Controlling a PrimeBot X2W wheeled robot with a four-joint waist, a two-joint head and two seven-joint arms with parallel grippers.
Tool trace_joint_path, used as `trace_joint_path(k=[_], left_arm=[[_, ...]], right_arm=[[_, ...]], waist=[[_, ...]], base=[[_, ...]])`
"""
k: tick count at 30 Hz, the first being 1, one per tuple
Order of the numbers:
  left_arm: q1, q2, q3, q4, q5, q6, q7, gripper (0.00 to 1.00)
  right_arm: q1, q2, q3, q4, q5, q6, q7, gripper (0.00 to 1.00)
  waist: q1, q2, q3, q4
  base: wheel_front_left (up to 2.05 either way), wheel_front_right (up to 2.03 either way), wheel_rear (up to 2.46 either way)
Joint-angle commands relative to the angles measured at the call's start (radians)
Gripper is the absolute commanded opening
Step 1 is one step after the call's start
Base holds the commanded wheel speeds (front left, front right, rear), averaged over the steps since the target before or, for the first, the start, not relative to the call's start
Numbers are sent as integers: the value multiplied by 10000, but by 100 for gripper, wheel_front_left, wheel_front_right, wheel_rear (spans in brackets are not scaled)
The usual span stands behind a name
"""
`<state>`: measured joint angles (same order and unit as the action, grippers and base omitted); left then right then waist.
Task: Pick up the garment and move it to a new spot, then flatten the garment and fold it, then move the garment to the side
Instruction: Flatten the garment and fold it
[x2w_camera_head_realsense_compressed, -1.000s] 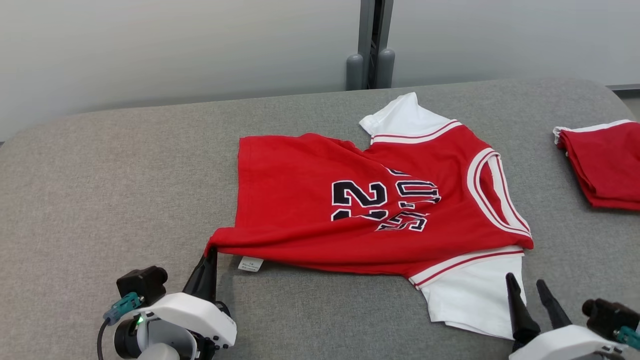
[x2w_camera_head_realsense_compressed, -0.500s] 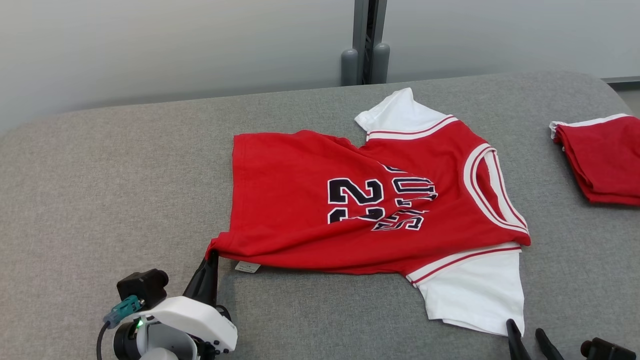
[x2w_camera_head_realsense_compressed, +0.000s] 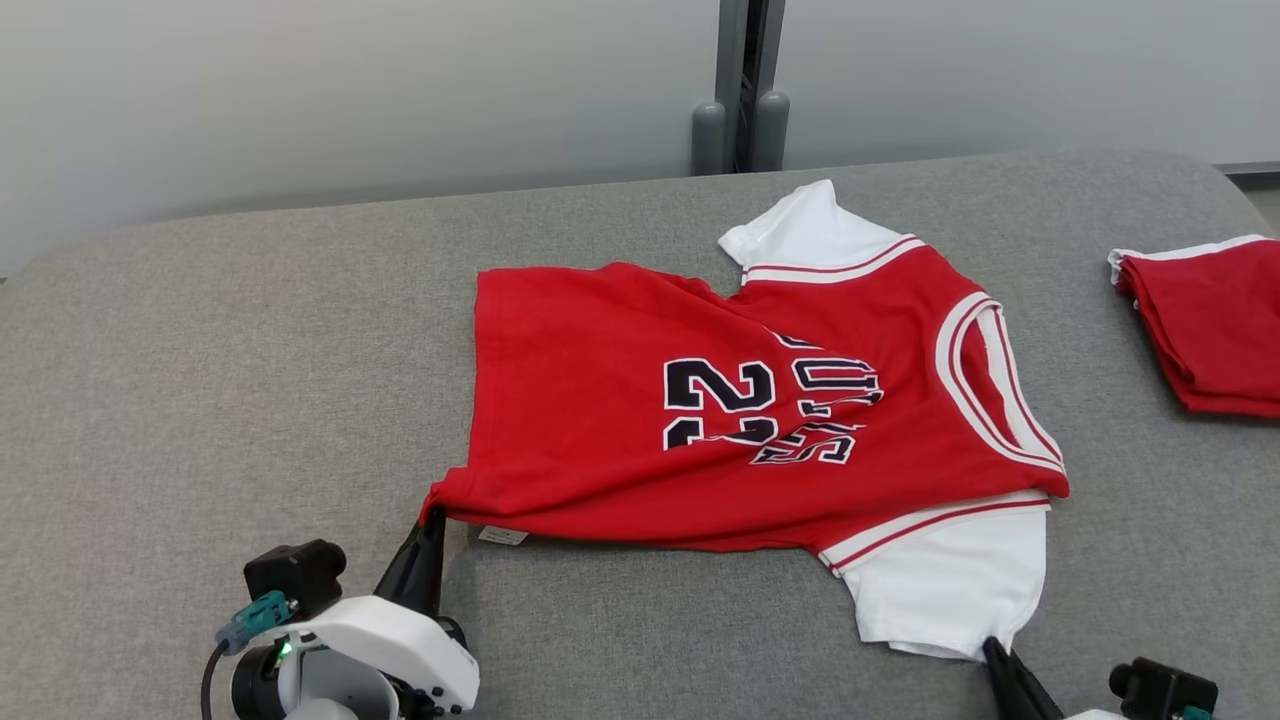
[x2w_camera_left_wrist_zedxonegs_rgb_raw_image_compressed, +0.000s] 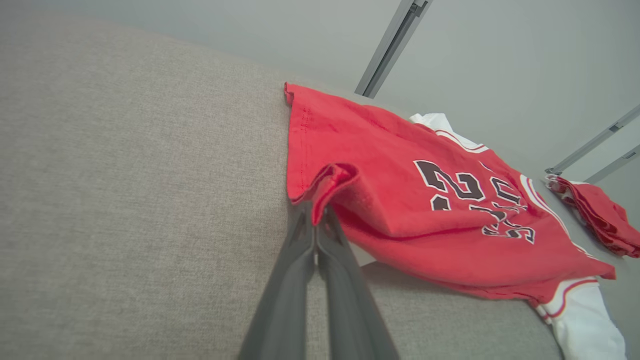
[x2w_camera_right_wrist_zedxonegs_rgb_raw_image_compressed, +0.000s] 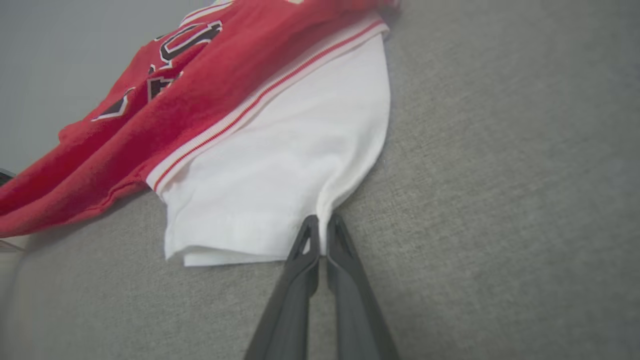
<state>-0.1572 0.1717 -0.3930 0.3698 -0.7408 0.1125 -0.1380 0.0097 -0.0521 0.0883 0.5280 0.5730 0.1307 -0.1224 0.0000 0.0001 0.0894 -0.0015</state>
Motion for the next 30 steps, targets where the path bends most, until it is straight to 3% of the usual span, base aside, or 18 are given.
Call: trace_joint_path(k=[1,4,9,12,17,22,25,30], left_arm=[[36,86,-23,-24,-19,-32,43,0],[99,172,-179,-136,-128,-232,376,0],[204,505,-241,-1059,-947,-937,1615,0],[44,808,5,-1884,-1369,-985,2197,0],[-449,1208,557,-3419,-2060,-640,3143,0],[-1323,1244,1231,-4436,-2920,-95,3973,0],[-1904,1099,1703,-4915,-3477,402,4352,0],[-2786,594,2497,-5387,-4440,1310,4684,0]], right_arm=[[-102,-18,94,-196,146,-1,-61,0],[-288,-224,228,-714,316,-1,-259,0],[-909,-911,349,-2144,410,-1,-229,0],[-1401,-1394,291,-2984,342,-1,-1,0],[-2503,-1992,-130,-4186,-4,-1,392,0],[-3858,-2246,-516,-5067,171,-1,1055,0],[-4699,-2231,-808,-5338,398,-1,1482,0],[-5926,-1665,-1486,-5401,1191,-1,2439,0]], waist=[[0,-1,-25,9],[0,-1,-78,9],[0,-1,-346,-18],[0,-1,-500,-28],[0,-1,-702,-18],[0,-1,-792,-33],[0,-1,-769,-47],[0,-1,-512,-43]], base=[[0,0,0],[0,0,0],[0,0,0],[0,0,0],[0,0,0],[0,0,0],[0,0,0],[0,0,0]])
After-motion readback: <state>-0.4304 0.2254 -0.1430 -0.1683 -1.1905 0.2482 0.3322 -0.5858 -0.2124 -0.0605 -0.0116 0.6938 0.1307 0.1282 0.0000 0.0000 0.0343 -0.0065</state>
